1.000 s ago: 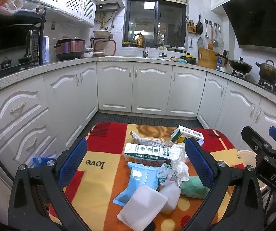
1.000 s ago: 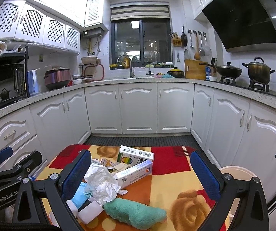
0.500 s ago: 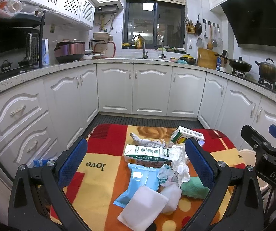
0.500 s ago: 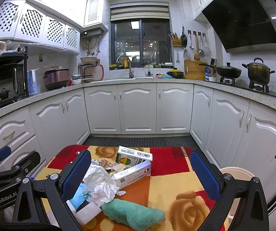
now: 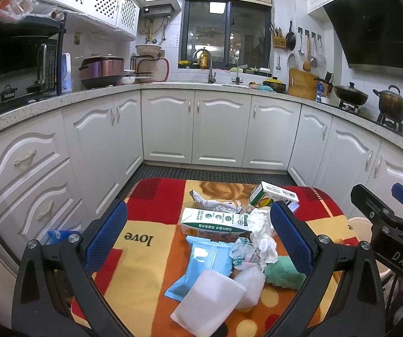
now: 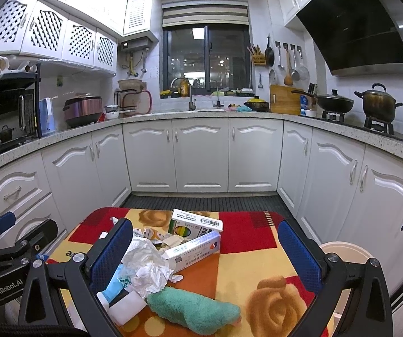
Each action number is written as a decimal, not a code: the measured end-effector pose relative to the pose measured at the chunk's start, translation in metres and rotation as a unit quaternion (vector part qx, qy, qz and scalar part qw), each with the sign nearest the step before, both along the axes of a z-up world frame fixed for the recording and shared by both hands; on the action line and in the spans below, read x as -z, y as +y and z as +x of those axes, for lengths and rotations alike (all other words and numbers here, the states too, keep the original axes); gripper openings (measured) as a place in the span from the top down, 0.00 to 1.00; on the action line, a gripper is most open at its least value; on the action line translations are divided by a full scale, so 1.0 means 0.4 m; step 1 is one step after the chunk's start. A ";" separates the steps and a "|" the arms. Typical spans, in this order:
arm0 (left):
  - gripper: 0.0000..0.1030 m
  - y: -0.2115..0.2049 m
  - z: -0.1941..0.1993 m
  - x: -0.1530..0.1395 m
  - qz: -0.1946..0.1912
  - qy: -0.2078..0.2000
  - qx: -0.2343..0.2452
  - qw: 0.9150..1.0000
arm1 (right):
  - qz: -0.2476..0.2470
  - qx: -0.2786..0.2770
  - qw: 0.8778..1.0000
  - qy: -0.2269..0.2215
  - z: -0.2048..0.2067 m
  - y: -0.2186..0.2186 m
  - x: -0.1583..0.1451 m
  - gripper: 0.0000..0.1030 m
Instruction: Collect trash
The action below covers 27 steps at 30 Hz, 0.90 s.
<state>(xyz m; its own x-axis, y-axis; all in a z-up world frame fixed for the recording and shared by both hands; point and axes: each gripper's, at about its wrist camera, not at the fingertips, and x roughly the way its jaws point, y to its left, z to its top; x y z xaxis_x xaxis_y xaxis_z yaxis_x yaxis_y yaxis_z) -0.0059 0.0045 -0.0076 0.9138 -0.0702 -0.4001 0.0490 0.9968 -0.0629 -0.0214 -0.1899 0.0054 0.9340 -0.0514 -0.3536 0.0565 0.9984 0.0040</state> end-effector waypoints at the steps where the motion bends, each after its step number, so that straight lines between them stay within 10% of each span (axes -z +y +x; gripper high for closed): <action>1: 0.02 0.000 0.000 0.000 0.000 0.000 0.000 1.000 | 0.001 0.000 1.000 0.000 0.000 0.000 0.001 0.00; 27: 0.02 0.002 0.004 0.015 -0.003 0.009 0.004 1.000 | -0.005 -0.007 1.000 0.016 0.010 -0.002 0.018 0.00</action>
<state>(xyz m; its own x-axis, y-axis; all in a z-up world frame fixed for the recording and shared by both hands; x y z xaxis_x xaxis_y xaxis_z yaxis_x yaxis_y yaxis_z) -0.0043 0.0052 -0.0136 0.9060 -0.0792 -0.4159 0.0552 0.9961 -0.0695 -0.0174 -0.1909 -0.0020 0.9230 -0.0422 -0.3826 0.0427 0.9991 -0.0073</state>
